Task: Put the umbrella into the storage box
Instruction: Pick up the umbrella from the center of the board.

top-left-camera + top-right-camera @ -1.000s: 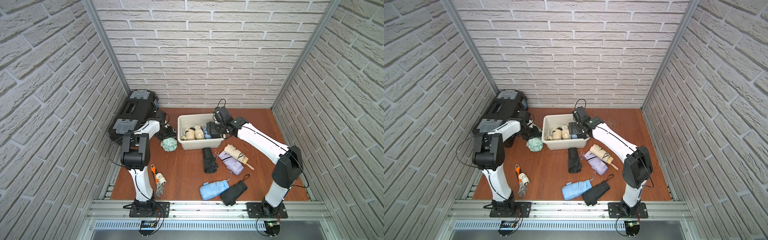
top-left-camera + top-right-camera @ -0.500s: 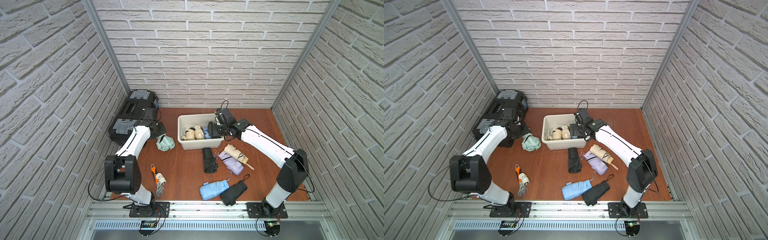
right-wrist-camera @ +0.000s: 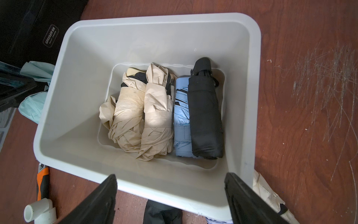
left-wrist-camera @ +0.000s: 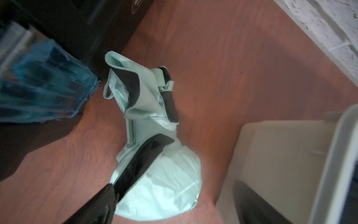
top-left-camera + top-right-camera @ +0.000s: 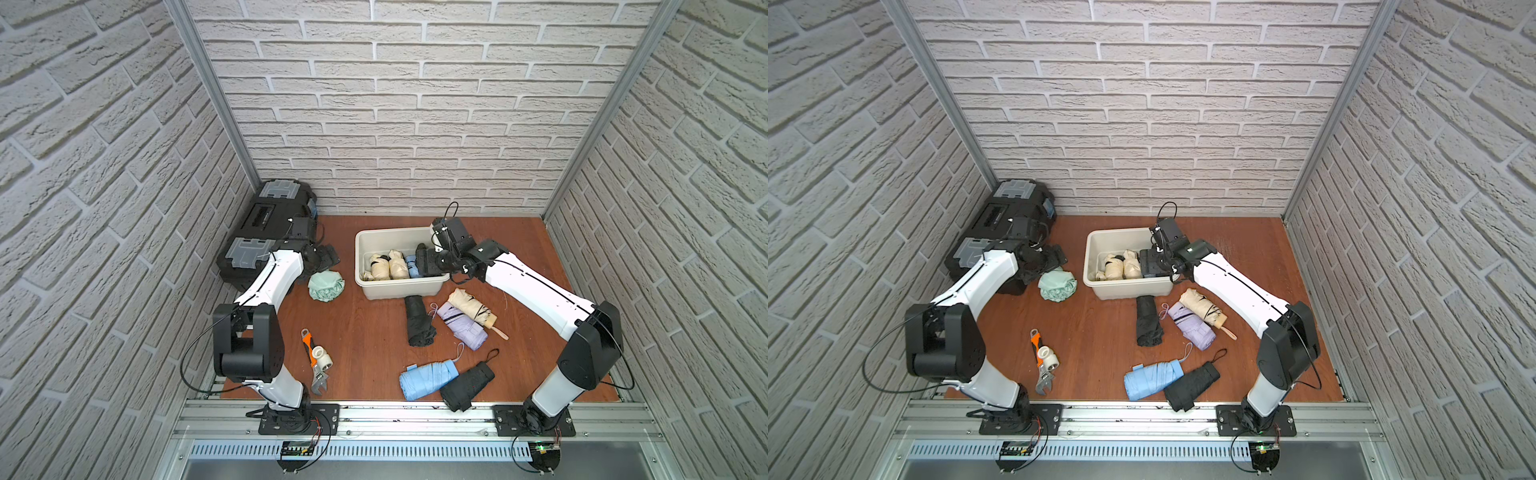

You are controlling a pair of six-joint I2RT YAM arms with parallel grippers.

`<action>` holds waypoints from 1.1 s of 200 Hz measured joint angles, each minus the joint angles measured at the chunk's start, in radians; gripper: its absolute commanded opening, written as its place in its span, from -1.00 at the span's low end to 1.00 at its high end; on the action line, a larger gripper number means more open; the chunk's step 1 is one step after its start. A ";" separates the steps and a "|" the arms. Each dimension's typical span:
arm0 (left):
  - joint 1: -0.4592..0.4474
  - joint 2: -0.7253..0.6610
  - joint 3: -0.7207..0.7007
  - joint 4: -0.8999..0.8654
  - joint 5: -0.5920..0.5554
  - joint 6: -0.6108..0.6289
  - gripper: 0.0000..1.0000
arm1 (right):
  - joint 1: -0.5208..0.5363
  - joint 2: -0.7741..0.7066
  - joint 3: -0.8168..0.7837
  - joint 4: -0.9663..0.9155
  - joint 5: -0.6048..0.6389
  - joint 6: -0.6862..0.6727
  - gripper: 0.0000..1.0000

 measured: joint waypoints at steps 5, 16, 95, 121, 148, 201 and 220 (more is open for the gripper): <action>0.000 0.016 0.000 0.002 -0.009 -0.003 0.96 | 0.000 -0.001 -0.002 0.000 -0.002 0.000 0.78; 0.000 0.055 0.000 0.005 -0.023 -0.010 0.97 | 0.000 -0.001 -0.004 0.000 -0.003 0.000 0.78; 0.005 0.254 0.019 0.074 -0.037 -0.042 0.44 | 0.000 -0.016 -0.016 -0.001 0.020 0.004 0.78; 0.005 0.261 0.021 0.090 -0.021 -0.037 0.14 | 0.000 -0.018 -0.016 -0.001 0.027 0.004 0.78; 0.005 0.261 0.021 0.105 -0.011 -0.037 -0.03 | 0.000 -0.018 -0.016 -0.001 0.032 0.004 0.78; 0.005 0.219 -0.014 0.120 -0.004 -0.042 -0.18 | 0.000 -0.023 -0.023 0.000 0.031 0.004 0.78; 0.000 0.173 -0.027 0.100 -0.004 -0.044 -0.18 | 0.000 -0.035 -0.040 0.000 0.030 0.004 0.78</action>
